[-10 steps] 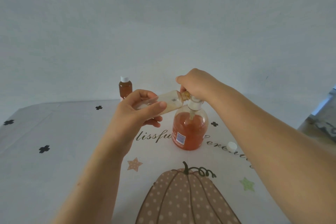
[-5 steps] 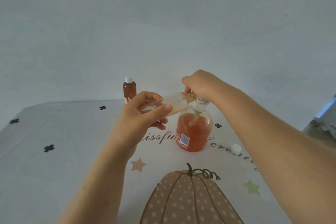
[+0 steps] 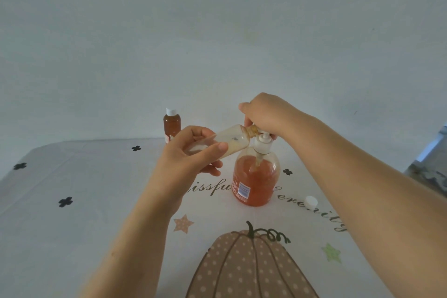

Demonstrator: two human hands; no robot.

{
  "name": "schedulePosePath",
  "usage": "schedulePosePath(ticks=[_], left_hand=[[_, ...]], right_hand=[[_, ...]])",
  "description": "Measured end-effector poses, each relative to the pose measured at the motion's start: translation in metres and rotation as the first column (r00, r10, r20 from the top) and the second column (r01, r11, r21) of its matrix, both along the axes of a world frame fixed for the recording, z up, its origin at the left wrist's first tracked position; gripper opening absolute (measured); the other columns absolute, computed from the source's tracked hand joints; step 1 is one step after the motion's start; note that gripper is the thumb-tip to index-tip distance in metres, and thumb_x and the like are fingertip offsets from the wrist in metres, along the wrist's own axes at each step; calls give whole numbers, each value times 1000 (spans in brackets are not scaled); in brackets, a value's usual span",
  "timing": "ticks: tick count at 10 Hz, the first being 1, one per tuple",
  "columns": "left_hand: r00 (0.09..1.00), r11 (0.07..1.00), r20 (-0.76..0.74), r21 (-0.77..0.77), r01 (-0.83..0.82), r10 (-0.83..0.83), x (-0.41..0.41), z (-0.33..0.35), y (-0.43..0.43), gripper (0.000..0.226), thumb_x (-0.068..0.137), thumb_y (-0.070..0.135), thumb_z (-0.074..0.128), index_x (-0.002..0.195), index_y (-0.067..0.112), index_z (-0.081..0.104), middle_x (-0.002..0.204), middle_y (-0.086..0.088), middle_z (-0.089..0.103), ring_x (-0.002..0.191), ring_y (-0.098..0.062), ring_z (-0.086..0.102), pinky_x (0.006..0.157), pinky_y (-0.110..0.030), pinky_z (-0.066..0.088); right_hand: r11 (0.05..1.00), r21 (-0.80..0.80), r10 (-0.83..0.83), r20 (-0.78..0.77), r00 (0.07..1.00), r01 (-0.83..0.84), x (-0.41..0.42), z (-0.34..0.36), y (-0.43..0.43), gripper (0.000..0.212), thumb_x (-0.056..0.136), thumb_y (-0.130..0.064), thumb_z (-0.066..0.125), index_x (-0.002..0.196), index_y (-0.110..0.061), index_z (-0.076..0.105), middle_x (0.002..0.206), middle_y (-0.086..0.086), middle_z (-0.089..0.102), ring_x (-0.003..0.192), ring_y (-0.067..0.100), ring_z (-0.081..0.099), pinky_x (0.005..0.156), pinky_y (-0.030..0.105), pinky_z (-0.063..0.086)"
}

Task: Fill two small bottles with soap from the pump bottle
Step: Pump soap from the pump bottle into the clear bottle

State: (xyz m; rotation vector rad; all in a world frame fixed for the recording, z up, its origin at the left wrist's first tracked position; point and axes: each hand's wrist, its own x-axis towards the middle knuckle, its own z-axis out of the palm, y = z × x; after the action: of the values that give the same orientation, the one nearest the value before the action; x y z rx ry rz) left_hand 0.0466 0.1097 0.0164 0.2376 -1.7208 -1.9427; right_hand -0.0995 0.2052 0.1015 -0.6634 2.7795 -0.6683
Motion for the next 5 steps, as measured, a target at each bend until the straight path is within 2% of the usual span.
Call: schedulePosePath(ticks=[1,2,3,4,5], left_hand=[[1000,1000,2,-4,2,-2,0,0,-1,45,65,27,79,101,5,63,79,2,70,67,-22,67,68,-36,59],[1000,1000,11,-10,9,-9,0,0,0,47,64,28,79,102,5,63,81,1,70,67,-22,68,68,-35,60],[1000,1000,21,-6,7,-7,-1,-1,-1,48,64,28,79,102,4,63,82,0,70,67,-22,68,68,-35,60],[999,1000,31,-22,-11,12,-1,-3,-2,41,68,23,80,101,5,64,80,2,70,66,-22,69,70,-37,61],[999,999,42,-37,-21,22,-2,-3,-3,44,64,27,80,100,6,64,78,6,71,66,-22,69,73,-40,61]], right_hand=[[1000,6,9,-14,1000,-9,-4,-2,2,40,105,-22,37,115,0,69,67,9,59,56,23,54,70,33,49],[997,-32,73,-21,997,-74,-6,-5,5,40,107,-24,38,118,2,67,68,4,52,55,18,48,56,28,44],[994,-15,104,-33,994,-105,-6,-9,9,40,108,-25,39,117,0,68,68,3,50,57,20,49,55,31,43],[997,9,80,-18,997,-80,-4,-11,10,37,109,-17,37,123,0,67,86,10,55,81,26,52,72,33,44],[990,104,107,-78,991,-99,-3,-10,11,37,109,-15,36,125,0,65,98,12,53,89,25,48,77,32,41]])
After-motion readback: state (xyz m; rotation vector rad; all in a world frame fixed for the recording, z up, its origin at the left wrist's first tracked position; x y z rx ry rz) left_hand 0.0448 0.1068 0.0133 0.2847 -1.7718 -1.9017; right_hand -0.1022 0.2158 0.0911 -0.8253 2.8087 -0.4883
